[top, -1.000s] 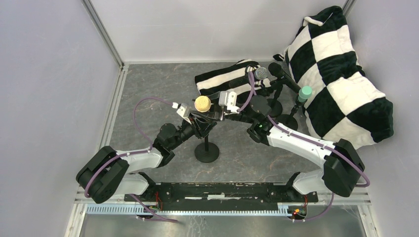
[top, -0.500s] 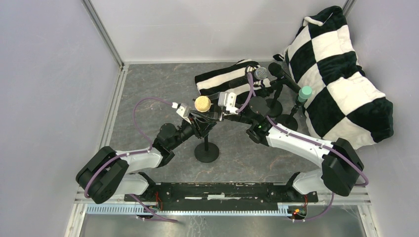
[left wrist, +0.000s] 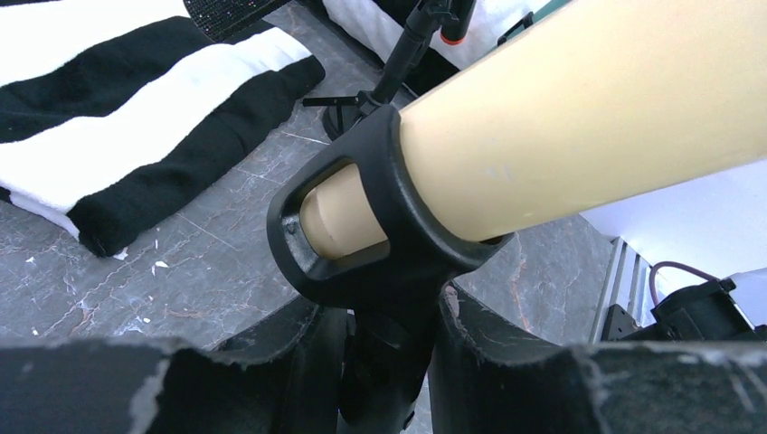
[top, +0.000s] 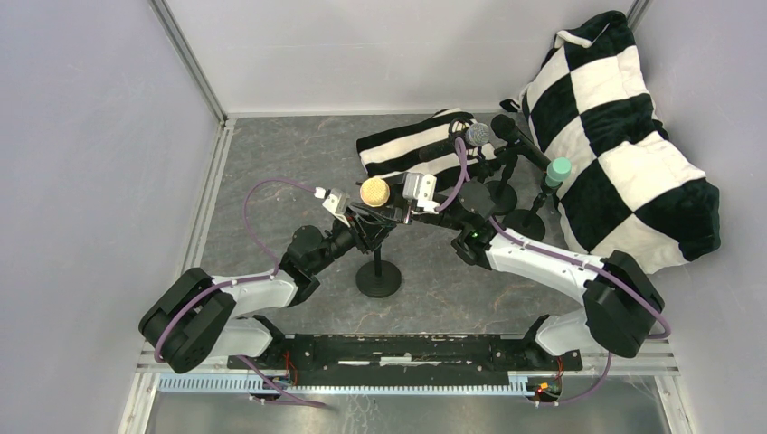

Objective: Attach the microphones to the stand

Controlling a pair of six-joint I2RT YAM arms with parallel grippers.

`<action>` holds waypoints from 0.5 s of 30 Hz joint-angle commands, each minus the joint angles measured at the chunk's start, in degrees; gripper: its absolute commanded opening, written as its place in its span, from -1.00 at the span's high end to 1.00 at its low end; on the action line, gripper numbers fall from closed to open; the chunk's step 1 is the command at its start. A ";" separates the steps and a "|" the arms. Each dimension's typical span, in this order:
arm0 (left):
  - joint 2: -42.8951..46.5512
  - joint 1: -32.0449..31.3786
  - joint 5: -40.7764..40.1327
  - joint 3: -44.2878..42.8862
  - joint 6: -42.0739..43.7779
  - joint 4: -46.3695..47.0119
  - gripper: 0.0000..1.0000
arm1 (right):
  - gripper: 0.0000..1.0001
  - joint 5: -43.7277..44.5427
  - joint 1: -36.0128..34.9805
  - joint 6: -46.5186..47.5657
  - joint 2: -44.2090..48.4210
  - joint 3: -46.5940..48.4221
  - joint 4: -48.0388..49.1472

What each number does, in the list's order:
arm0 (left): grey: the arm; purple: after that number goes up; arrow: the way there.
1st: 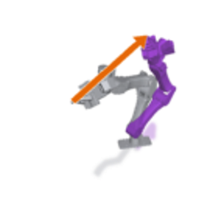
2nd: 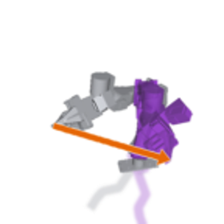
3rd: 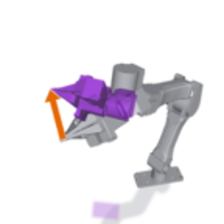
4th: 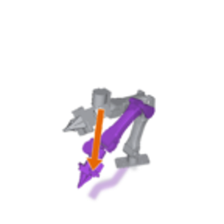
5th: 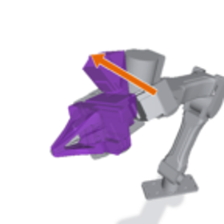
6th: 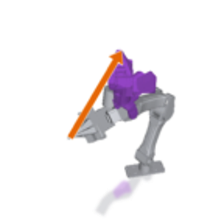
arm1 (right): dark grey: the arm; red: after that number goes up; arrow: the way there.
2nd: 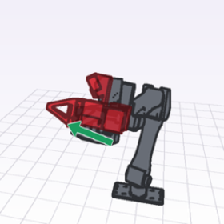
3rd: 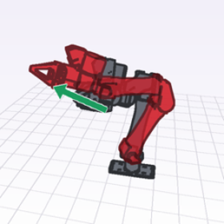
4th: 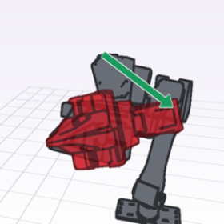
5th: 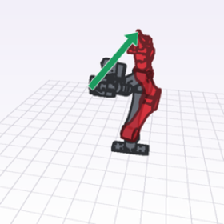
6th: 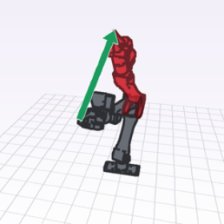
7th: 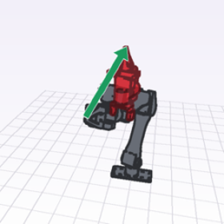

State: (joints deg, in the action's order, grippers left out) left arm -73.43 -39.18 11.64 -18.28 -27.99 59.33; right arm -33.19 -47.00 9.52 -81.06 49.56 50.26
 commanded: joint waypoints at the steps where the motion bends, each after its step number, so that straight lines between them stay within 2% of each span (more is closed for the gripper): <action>1: 2.24 -0.28 2.22 0.18 2.59 3.16 0.96 | 1.00 1.00 2.20 0.30 -5.66 -5.26 -16.94; 15: 2.35 -0.28 2.71 -0.17 2.94 2.63 0.96 | 1.00 -2.72 3.83 2.30 -9.71 -5.09 -19.82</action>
State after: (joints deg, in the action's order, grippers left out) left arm -73.43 -39.07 11.03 -18.28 -27.99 59.22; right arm -35.79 -45.84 10.37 -83.83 49.78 52.05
